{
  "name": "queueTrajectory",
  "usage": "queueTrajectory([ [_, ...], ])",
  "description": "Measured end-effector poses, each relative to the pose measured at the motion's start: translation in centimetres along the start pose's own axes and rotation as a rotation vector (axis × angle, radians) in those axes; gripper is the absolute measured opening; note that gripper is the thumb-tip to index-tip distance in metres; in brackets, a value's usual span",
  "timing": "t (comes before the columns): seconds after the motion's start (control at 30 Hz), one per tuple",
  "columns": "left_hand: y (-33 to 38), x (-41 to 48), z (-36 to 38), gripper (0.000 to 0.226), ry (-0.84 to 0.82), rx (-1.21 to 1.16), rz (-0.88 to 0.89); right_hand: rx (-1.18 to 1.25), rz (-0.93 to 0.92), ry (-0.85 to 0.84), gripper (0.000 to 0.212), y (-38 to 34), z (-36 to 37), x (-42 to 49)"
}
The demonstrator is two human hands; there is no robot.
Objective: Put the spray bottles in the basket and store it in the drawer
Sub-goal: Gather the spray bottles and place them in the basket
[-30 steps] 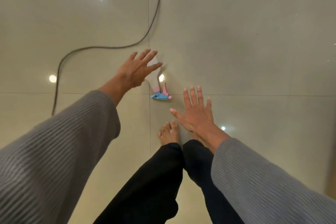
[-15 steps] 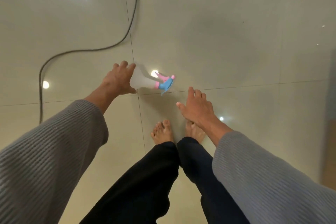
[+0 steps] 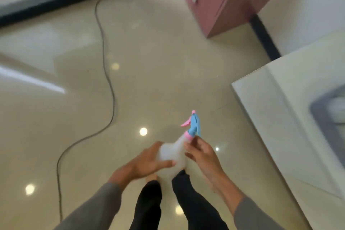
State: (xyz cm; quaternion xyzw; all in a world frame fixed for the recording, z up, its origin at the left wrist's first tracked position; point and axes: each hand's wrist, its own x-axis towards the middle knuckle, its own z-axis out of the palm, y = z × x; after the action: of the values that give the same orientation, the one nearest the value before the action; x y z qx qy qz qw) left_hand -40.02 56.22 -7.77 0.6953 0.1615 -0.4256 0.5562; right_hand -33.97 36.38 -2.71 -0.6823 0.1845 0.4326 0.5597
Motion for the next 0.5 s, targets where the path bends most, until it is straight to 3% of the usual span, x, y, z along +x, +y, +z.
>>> queueTrajectory([
  [0.1, 4.3, -0.9, 4.8, 0.071, -0.141, -0.003, 0.047, 0.061, -0.103, 0.179, 0.027, -1.0, -3.2, -5.9],
  [0.17, 6.5, -0.9, 8.7, 0.072, -0.109, 0.103, 0.115, 0.1, -0.151, 0.31, 0.018, -0.7, -5.8, -8.9],
  [0.3, 12.0, 0.5, 16.7, 0.066, 0.044, 0.302, 0.384, 0.253, -0.205, 0.597, 0.029, 1.4, -12.0, -12.8],
  [0.4, 16.7, 3.3, 22.8, 0.075, 0.0, 0.392, 0.598, 0.369, -0.225, 0.846, 0.031, 3.2, -17.4, -14.8],
  [0.5, 21.3, 6.7, 28.9, 0.086, -0.104, 0.543, 0.658, 0.383, -0.224, 1.02, 0.034, 4.9, -23.2, -16.3],
])
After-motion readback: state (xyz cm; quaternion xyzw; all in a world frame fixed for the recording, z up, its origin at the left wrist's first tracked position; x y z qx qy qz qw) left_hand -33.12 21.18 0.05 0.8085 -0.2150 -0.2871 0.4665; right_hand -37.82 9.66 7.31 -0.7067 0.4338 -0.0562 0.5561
